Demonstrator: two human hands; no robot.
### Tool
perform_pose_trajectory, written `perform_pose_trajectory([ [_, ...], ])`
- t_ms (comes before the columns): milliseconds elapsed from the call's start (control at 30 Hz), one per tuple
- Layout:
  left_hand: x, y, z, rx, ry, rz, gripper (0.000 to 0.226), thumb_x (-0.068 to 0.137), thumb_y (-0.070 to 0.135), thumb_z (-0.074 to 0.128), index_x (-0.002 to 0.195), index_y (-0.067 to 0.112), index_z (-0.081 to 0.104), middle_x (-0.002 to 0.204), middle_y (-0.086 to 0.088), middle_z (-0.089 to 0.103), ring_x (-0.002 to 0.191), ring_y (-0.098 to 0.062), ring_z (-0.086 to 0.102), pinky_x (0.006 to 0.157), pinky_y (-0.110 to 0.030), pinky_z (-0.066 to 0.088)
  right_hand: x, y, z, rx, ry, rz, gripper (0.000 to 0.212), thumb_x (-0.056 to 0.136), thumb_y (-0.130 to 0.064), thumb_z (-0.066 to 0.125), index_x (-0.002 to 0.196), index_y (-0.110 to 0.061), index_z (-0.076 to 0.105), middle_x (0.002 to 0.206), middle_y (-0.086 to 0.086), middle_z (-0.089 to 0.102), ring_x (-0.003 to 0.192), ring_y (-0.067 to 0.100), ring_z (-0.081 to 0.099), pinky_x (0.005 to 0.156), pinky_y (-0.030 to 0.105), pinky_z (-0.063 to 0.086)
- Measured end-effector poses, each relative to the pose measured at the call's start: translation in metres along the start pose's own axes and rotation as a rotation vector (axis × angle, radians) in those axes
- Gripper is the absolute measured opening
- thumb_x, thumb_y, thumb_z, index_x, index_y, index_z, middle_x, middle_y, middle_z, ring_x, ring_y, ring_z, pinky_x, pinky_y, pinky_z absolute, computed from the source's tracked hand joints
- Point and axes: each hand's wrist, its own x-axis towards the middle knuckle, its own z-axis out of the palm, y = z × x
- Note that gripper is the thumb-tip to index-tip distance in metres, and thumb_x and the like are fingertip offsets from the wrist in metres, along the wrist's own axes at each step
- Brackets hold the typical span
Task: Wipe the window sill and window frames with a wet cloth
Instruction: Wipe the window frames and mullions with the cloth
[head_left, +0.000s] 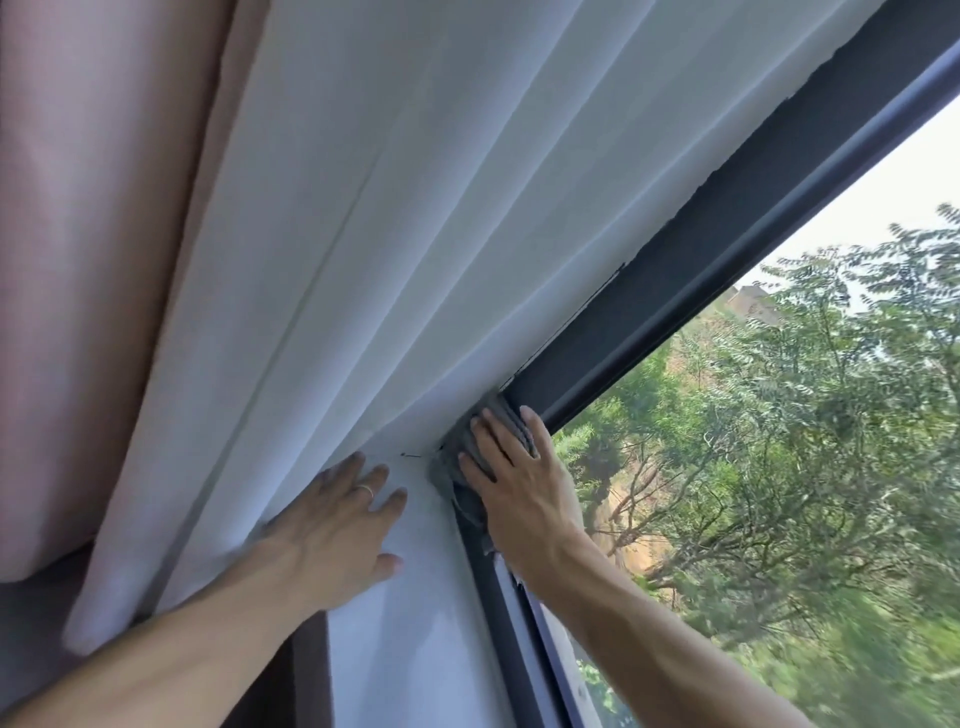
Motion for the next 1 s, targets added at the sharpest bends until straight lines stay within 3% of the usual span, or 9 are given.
perform_pose_trajectory([
  [67,0.0,0.003,-0.004,0.05,0.059,0.047,0.077,0.1,0.054,0.036,0.157,0.019,-0.001,0.164,-0.006,-0.007,0.15,-0.028,-0.011,0.12,-0.042,0.001,0.0,0.001,0.001,-0.038,0.004,-0.046,0.076,0.097,-0.052,0.043,0.158,-0.026,0.005,0.164,0.004,-0.014,0.15,0.025,-0.02,0.104,0.056,-0.031],
  [200,0.006,0.013,-0.013,0.117,0.15,0.078,0.085,0.099,0.051,0.038,0.154,0.01,-0.012,0.161,-0.01,-0.02,0.148,-0.027,-0.021,0.12,-0.044,-0.008,-0.008,0.048,-0.012,-0.018,0.188,0.109,0.07,0.099,-0.043,0.042,0.157,-0.029,0.006,0.164,0.002,-0.012,0.15,0.024,-0.018,0.102,0.056,-0.032],
  [367,0.014,0.02,-0.023,0.042,0.219,0.112,0.081,0.1,0.044,0.038,0.154,0.011,-0.011,0.162,-0.007,-0.02,0.149,-0.024,-0.019,0.115,-0.038,-0.014,-0.008,0.025,-0.003,0.028,0.105,0.05,0.082,0.096,-0.053,0.046,0.158,-0.024,0.0,0.163,0.006,-0.018,0.148,0.027,-0.023,0.103,0.053,-0.034],
  [567,0.015,0.035,-0.034,-0.126,0.301,0.172,0.074,0.101,0.039,0.038,0.156,0.016,-0.006,0.165,0.0,0.0,0.151,-0.019,-0.003,0.121,-0.039,0.004,-0.019,0.031,-0.023,0.244,0.232,0.064,0.07,0.099,-0.031,0.041,0.157,-0.016,0.004,0.165,0.011,0.005,0.152,0.024,-0.006,0.11,0.043,-0.026],
  [633,0.025,0.048,-0.037,-0.167,0.33,0.159,0.076,0.101,0.04,0.035,0.154,0.012,-0.011,0.164,-0.002,0.004,0.151,-0.019,0.002,0.122,-0.039,0.011,-0.028,0.033,-0.025,0.264,0.268,0.102,0.073,0.094,-0.033,0.047,0.156,-0.01,0.016,0.164,0.012,0.013,0.15,0.023,-0.005,0.112,0.042,-0.021],
  [733,0.041,0.067,-0.045,-0.315,0.416,0.099,0.073,0.103,0.038,0.028,0.152,0.011,-0.018,0.163,-0.006,0.012,0.148,-0.023,0.015,0.115,-0.037,0.027,-0.052,0.033,-0.025,0.31,0.301,0.224,0.061,0.076,-0.031,0.057,0.133,-0.009,0.061,0.148,0.009,0.048,0.142,0.02,0.022,0.119,0.047,0.008],
  [800,0.047,0.078,-0.052,-0.374,0.511,0.043,0.069,0.098,0.047,0.013,0.155,0.014,-0.01,0.157,-0.009,0.027,0.141,-0.026,0.028,0.107,-0.037,0.035,-0.07,0.032,-0.022,0.371,0.328,0.268,0.064,0.067,-0.027,0.073,0.127,-0.006,0.064,0.145,0.013,0.05,0.14,0.025,0.034,0.122,0.049,0.011],
  [900,0.059,0.09,-0.057,-0.464,0.615,-0.028,0.081,0.087,0.057,-0.003,0.157,0.017,0.001,0.148,-0.015,0.039,0.131,-0.031,0.04,0.107,-0.039,0.038,-0.088,0.042,-0.027,0.385,0.401,0.453,0.054,0.066,-0.021,0.076,0.117,-0.007,0.068,0.144,0.02,0.049,0.139,0.035,0.038,0.117,0.057,0.008],
  [1000,0.069,0.108,-0.071,-0.446,0.687,-0.038,0.07,0.097,0.051,0.011,0.154,0.02,-0.016,0.143,-0.025,0.038,0.121,-0.036,0.047,0.096,-0.044,0.046,-0.094,0.059,-0.034,0.357,0.347,0.533,0.061,0.057,-0.022,0.083,0.114,-0.006,0.07,0.146,0.022,0.045,0.141,0.039,0.033,0.117,0.06,0.003],
])
